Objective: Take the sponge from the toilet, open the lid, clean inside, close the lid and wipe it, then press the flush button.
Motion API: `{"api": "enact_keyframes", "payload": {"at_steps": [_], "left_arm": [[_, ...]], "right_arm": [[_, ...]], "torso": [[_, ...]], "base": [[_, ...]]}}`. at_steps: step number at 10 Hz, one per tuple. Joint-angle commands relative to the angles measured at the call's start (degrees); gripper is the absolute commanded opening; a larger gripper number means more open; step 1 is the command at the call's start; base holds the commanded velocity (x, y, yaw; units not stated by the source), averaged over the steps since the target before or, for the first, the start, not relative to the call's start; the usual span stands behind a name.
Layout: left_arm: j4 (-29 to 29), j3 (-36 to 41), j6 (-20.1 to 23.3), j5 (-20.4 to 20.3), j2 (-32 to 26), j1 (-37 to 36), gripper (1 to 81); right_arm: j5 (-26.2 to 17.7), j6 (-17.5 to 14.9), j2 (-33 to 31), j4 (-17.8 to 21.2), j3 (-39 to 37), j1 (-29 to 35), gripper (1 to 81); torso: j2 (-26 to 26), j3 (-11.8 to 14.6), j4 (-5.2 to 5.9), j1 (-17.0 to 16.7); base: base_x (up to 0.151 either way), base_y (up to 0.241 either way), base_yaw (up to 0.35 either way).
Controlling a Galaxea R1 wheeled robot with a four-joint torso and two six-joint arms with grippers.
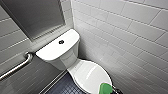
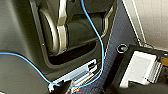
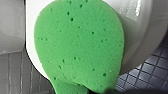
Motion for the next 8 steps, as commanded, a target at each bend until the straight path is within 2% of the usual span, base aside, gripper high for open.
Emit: {"api": "enact_keyframes", "payload": {"at_steps": [1,3,6,8], "left_arm": [[0.67,1.41,0.36,4.26,-0.28,2.59,81.1],[0.50,1.41,0.27,4.26,-0.63,2.50,81.1],[0.15,1.15,0.01,4.26,-1.51,1.89,81.1],[-0.03,1.23,-0.25,4.26,-2.39,1.54,81.1]], "right_arm": [[3.47,0.55,-11.64,0.02,3.16,-4.21,1.0],[5.93,0.55,-17.17,0.02,5.18,-8.61,1.0],[6.11,0.64,-22.54,0.10,8.17,-15.89,1.0],[11.82,0.55,-21.84,-0.25,8.34,-25.65,1.0]], "torso": [[0.00,0.00,0.00,0.00],[0.00,0.00,0.00,0.00],[0.00,0.00,0.00,0.00],[0.00,0.00,0.00,0.00]], "base": [[0.000,0.000,0.000],[0.000,0.000,0.000],[0.000,0.000,0.000],[0.000,0.000,0.000]]}}
